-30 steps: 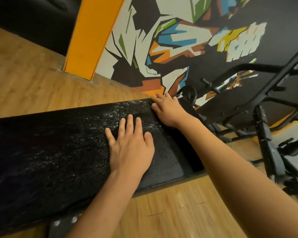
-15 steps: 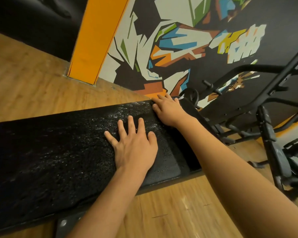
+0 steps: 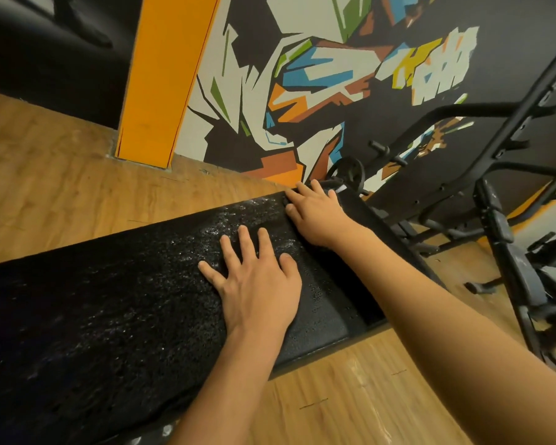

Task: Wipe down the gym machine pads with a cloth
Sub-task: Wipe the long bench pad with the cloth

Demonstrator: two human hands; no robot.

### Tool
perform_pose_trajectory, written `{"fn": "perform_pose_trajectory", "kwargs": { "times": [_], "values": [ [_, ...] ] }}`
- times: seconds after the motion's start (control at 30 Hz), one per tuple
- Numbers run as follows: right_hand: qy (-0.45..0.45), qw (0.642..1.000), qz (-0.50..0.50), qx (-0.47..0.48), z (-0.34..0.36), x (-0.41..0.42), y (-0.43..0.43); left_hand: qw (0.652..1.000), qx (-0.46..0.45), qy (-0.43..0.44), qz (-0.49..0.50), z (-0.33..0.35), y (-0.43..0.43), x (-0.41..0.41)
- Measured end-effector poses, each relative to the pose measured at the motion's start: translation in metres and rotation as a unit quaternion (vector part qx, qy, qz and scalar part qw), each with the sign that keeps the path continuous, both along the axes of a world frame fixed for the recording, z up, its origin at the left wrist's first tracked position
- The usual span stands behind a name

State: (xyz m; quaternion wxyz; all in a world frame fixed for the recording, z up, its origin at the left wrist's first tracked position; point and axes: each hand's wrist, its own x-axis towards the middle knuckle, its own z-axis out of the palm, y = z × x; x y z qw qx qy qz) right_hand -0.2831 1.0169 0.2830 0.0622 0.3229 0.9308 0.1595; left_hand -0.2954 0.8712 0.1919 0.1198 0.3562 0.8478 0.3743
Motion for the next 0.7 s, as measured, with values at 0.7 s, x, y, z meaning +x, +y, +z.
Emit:
{"fn": "perform_pose_trajectory", "kwargs": {
  "times": [0.7],
  "values": [
    [0.048, 0.999, 0.0, -0.001, -0.009, 0.046, -0.043, 0.99, 0.015, 0.136, -0.027, -0.046, -0.081, -0.01]
  ]
}}
